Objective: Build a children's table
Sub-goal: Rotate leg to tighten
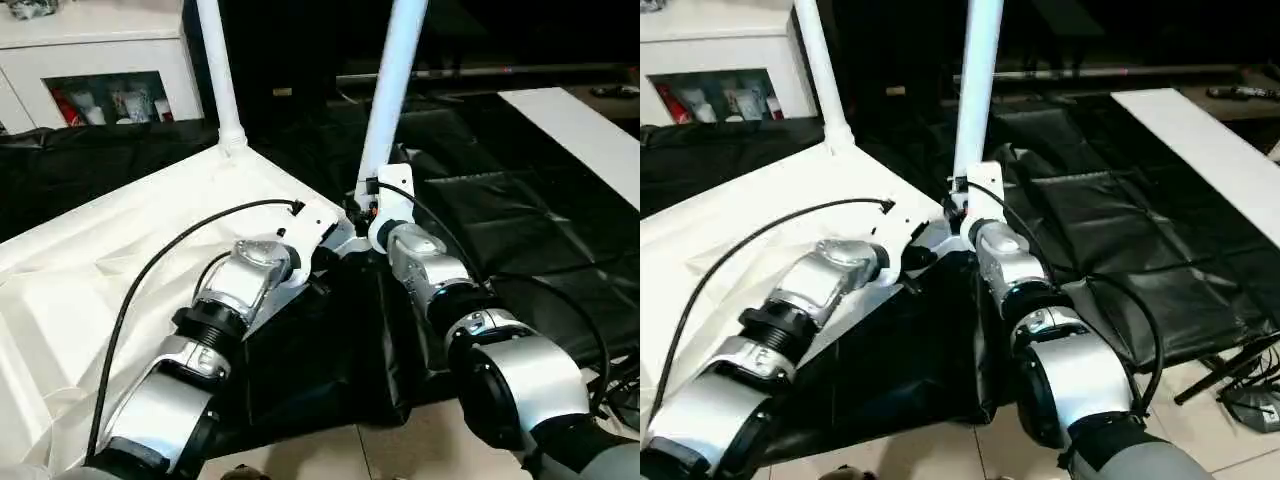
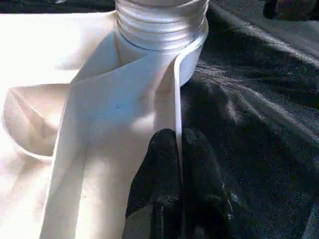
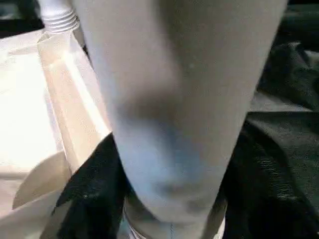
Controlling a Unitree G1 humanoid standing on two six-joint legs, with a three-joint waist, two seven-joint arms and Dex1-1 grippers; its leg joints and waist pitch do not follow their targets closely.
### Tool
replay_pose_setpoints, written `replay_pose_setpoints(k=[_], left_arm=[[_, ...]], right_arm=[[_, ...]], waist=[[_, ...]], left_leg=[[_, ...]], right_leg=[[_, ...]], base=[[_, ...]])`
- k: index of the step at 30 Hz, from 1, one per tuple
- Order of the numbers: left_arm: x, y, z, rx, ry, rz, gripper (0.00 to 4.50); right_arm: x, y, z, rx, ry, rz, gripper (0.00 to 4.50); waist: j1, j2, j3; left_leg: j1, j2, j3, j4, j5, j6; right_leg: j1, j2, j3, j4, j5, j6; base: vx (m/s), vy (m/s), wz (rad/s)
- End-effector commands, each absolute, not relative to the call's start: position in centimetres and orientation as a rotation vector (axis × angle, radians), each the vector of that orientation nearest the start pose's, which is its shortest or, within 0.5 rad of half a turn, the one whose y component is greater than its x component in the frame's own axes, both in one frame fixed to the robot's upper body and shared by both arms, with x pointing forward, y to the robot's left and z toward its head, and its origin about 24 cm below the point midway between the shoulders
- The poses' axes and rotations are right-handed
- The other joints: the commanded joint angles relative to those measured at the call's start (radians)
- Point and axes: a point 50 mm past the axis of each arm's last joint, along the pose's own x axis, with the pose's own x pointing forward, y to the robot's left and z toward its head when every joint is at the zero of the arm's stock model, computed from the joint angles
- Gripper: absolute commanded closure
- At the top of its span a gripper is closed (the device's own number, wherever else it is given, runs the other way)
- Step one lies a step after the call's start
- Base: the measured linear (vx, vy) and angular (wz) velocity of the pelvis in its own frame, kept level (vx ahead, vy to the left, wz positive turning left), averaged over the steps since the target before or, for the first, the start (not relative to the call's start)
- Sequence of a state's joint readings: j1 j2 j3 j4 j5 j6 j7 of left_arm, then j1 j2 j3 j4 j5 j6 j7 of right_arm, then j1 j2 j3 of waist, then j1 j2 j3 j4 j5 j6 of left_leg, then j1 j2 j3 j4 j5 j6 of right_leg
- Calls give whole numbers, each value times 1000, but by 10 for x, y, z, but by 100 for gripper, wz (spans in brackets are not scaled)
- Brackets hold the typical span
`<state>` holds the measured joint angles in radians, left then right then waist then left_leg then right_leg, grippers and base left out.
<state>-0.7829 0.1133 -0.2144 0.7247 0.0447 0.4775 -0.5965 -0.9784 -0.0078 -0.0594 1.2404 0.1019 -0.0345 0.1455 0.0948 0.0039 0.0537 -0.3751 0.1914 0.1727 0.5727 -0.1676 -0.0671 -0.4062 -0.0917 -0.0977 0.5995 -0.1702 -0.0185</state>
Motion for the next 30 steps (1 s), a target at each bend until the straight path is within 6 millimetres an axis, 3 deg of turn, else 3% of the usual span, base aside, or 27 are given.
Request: replay_pose_setpoints(k=[1,4,5,8,9,13,14,20,22,26,30], left_arm=[[360,89,66,305,521,-771,450],[361,92,67,313,518,-771,450],[361,94,67,323,510,-780,450],[361,97,68,341,507,-796,450],[360,101,68,353,509,-811,450],[359,108,69,364,507,-833,450],[359,109,69,365,507,-834,450],[356,114,70,386,489,-894,450],[354,117,70,382,498,-916,450],[352,118,72,391,491,-954,450],[350,118,73,397,488,-974,450]], right_arm=[[393,-89,76,-2,250,329,142],[395,-90,82,-3,223,361,117],[396,-90,86,6,208,389,106],[396,-93,90,8,192,444,85],[396,-96,92,10,180,496,74],[390,-109,91,-29,173,605,43],[390,-109,91,-32,173,609,26],[380,-123,83,-103,203,756,26],[374,-128,80,-146,220,829,26],[371,-131,78,-179,221,857,26],[370,-131,79,-179,206,863,26]], waist=[[4,5,-70],[3,9,-71],[3,5,-72],[5,6,-75],[5,10,-77],[6,9,-77],[7,14,-77],[11,12,-78],[12,8,-76],[13,8,-71],[13,9,-70]], left_leg=[[9,37,-8,-66,-224,23],[9,37,-8,-64,-213,28],[9,37,-7,-63,-212,33],[7,38,-7,-59,-176,49],[6,38,-7,-56,-155,55],[4,38,-6,-51,-132,82],[4,38,-6,-50,-138,84],[5,40,-6,-48,-157,80],[3,40,-5,-48,-170,73],[5,41,-6,-50,-210,58],[8,42,-7,-52,-230,44]], right_leg=[[54,-67,53,-66,-168,-214],[55,-65,52,-62,-141,-226],[57,-65,52,-62,-131,-230],[59,-65,52,-53,-82,-245],[58,-64,52,-49,-51,-255],[61,-63,50,-43,-2,-275],[60,-63,49,-44,-7,-276],[63,-63,49,-45,-24,-281],[63,-62,49,-46,-48,-279],[58,-65,51,-55,-138,-264],[54,-65,52,-58,-172,-256]], base=[[0,0,0],[0,0,0],[0,0,0],[0,0,0],[0,0,0],[0,0,0],[0,0,0],[0,0,0],[0,0,0],[0,0,0],[0,0,0]])
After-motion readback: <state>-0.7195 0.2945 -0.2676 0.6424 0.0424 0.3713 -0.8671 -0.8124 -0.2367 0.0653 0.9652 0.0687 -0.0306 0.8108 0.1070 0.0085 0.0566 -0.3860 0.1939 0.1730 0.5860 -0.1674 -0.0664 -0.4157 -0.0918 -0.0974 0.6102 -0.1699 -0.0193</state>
